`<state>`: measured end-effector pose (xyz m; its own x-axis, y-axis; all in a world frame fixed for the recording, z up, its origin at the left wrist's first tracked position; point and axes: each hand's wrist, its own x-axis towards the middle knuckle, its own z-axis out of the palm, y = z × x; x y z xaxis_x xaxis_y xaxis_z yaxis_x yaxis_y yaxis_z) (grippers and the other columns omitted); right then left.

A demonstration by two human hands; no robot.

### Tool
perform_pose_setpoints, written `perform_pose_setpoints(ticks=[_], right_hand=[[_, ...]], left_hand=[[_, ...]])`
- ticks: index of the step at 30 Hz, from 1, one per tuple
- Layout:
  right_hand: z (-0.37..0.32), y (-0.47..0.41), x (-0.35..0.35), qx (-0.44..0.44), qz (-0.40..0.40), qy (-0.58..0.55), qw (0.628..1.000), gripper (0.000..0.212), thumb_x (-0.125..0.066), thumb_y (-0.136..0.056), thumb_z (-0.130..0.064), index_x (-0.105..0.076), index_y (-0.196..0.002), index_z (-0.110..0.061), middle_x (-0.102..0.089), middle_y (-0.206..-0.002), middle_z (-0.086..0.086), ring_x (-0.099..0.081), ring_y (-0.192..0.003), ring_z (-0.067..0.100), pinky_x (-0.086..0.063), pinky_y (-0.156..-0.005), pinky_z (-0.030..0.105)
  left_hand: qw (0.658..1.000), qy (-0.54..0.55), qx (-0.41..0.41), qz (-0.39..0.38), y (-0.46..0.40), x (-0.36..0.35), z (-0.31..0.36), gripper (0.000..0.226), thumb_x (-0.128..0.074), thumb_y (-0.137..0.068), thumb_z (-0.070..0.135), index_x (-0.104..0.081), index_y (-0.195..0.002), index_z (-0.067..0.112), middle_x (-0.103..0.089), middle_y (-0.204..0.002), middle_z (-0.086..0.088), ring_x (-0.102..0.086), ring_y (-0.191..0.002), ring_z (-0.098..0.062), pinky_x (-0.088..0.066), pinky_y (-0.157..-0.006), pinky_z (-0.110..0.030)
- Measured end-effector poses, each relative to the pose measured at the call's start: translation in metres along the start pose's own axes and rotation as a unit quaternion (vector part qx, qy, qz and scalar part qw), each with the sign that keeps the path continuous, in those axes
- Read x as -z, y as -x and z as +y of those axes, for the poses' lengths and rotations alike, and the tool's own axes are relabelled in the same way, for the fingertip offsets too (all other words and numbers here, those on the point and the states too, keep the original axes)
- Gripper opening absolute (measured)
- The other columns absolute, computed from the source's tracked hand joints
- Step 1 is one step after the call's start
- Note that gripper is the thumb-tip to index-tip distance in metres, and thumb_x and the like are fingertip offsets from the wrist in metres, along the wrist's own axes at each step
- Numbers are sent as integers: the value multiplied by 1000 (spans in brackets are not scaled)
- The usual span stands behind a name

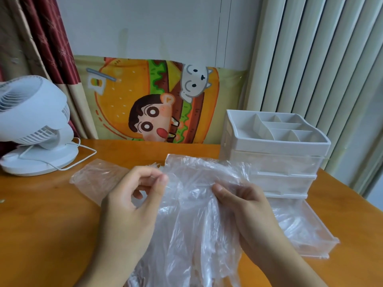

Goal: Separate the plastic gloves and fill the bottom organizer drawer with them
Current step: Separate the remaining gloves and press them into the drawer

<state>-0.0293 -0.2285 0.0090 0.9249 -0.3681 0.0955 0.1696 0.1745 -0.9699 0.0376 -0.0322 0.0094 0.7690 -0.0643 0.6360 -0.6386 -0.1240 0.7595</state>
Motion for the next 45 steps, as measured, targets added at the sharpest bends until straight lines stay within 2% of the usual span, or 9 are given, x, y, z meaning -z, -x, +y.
perform_pose_setpoints(ticks=[10,15,20,22,26,29,37,42,45], right_hand=[[-6,-4,5,-37,58,-108,992,21,-60,-102,-4,-77,-107,8,-77,-104,29,-79,-93,41,-65,-69,39],[-6,-6,12,-40,70,-114,990,25,-64,-100,-7,-71,-119,8,-76,-109,29,-77,-99,44,-61,-80,43],[-8,-5,13,-33,27,-88,995,22,-64,-97,-6,-73,-108,12,-74,-104,35,-76,-89,42,-62,-76,40],[-7,-4,12,-28,0,-74,997,23,-65,-97,-7,-72,-101,15,-73,-99,36,-74,-81,39,-59,-73,39],[-5,-1,9,-21,-51,-42,998,22,-72,-91,-10,-74,-93,12,-73,-89,29,-72,-75,34,-57,-73,38],[-5,0,7,-19,-64,-22,998,25,-79,-83,-14,-76,-92,9,-74,-92,30,-73,-79,37,-55,-80,44],[4,-3,5,-37,-5,106,994,56,-94,-65,-36,-74,-106,-3,-79,-99,22,-77,-92,43,-62,-83,55],[5,0,-4,-26,24,135,990,32,-94,-77,-21,-76,-99,-8,-81,-90,11,-80,-83,32,-64,-84,57],[7,1,-6,-25,45,133,990,28,-93,-79,-20,-76,-99,-10,-82,-88,8,-80,-81,29,-64,-84,57]], left_hand=[[998,32,-20,-44,-5,6,-4,4,-76,-93,24,-74,-91,21,-72,-105,1,-66,-105,-24,-53,-88,-48],[989,-40,-95,-103,-7,15,-1,15,-63,-78,32,-70,-79,20,-66,-114,3,-62,-113,-22,-46,-88,-21],[975,24,125,-184,-41,19,-31,22,-65,-83,19,-76,-64,17,-72,-104,0,-65,-120,-19,-49,-97,-35],[967,58,190,-163,-49,21,-37,16,-69,-82,37,-80,-76,26,-75,-103,3,-69,-115,-20,-51,-93,-39],[957,97,198,-190,-42,24,-70,92,-89,-42,79,-73,-115,25,-77,-113,16,-68,-118,-16,-51,-94,-27],[955,72,169,-234,-19,20,-18,11,-81,-78,44,-83,-86,36,-78,-88,21,-71,-97,6,-50,-79,-9],[968,56,153,-192,-12,9,-4,12,-69,-96,19,-81,-92,19,-80,-91,-6,-76,-90,-19,-58,-88,-37],[964,35,190,-184,-9,6,-10,28,-62,-100,35,-73,-83,16,-66,-69,1,-67,-75,-25,-49,-68,-31],[955,81,240,-155,-18,0,-28,29,-44,-109,45,-68,-109,30,-72,-100,-2,-65,-98,-19,-48,-86,-31]])
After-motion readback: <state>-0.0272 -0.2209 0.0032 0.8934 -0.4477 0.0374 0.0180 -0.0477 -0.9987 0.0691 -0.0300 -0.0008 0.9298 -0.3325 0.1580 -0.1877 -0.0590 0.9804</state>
